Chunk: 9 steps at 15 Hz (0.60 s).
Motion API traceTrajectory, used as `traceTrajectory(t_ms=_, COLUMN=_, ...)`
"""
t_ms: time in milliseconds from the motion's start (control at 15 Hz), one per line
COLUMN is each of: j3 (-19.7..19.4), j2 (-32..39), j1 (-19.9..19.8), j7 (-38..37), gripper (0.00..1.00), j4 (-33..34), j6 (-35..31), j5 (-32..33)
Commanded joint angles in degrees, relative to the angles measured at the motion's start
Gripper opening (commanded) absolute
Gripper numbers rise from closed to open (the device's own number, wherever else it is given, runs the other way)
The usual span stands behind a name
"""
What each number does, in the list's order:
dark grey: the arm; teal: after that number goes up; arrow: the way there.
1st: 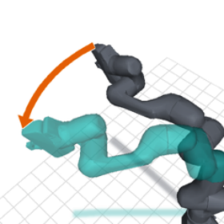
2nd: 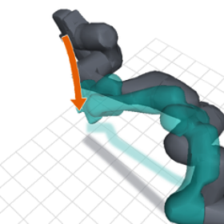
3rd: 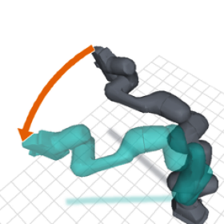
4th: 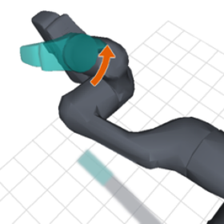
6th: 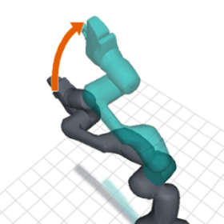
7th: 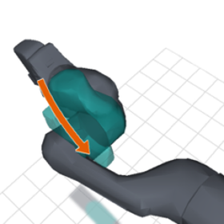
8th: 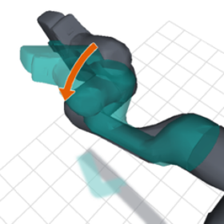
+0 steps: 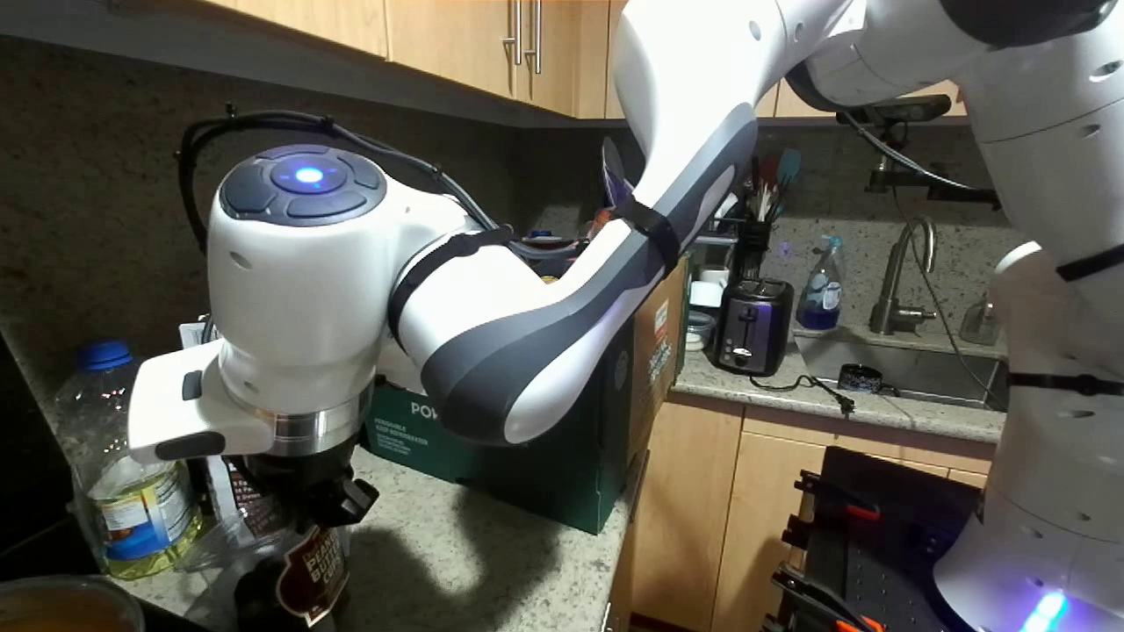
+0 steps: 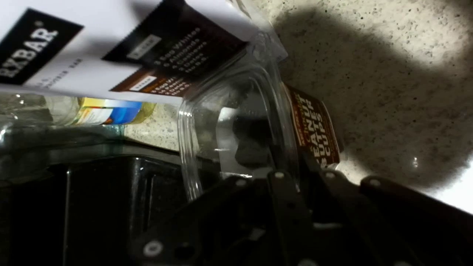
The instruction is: Put the tub of peanut butter cups in the box
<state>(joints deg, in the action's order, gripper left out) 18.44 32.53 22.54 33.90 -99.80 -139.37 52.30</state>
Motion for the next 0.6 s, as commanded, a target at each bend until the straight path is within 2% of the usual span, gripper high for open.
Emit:
traceTrajectory(t_ms=0, j3=1.06, j2=-4.95, j1=0.19, j7=0.3, gripper=0.03, j4=-4.44, j6=2.23, j5=-3.06)
traceTrajectory(t_ms=533, j3=2.07, j2=-11.24, j1=1.07, j7=-2.29, gripper=0.03, j4=-10.69, j6=4.52, j5=-5.15)
